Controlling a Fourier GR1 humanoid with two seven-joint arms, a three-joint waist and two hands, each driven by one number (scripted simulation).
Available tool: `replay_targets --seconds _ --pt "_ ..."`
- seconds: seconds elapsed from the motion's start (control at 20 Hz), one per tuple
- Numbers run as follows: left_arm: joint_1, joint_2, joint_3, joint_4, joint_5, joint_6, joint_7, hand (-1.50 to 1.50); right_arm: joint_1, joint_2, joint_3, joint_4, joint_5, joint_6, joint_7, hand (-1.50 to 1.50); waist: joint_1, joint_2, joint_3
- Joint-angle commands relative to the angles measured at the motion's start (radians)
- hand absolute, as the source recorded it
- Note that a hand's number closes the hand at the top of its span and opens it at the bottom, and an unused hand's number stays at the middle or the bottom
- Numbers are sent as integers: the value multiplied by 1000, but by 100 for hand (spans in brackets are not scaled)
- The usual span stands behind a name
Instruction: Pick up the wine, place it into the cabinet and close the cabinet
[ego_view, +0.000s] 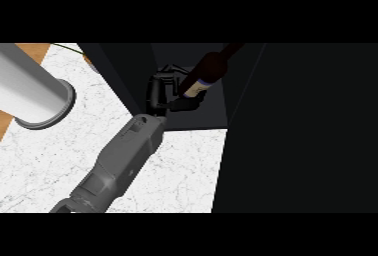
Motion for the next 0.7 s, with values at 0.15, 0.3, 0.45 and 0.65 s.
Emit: replay_targets --seconds 0.15,0.3,0.45,0.65 --pt "-34 0 44 130 79 -48 -71 150 -12 19 22 -60 -35 -20 44 -150 -21 6 -1" --pt "-101 0 63 165 75 -28 -45 150 42 46 48 -98 1 -29 20 -150 -18 5 0" --pt "-160 0 109 220 64 -77 -37 150 20 37 4 -36 -32 -15 -6 -150 -4 6 0" --pt "-186 0 107 276 36 3 -68 150 -1 -6 -59 -34 -98 17 21 -150 -13 6 1"
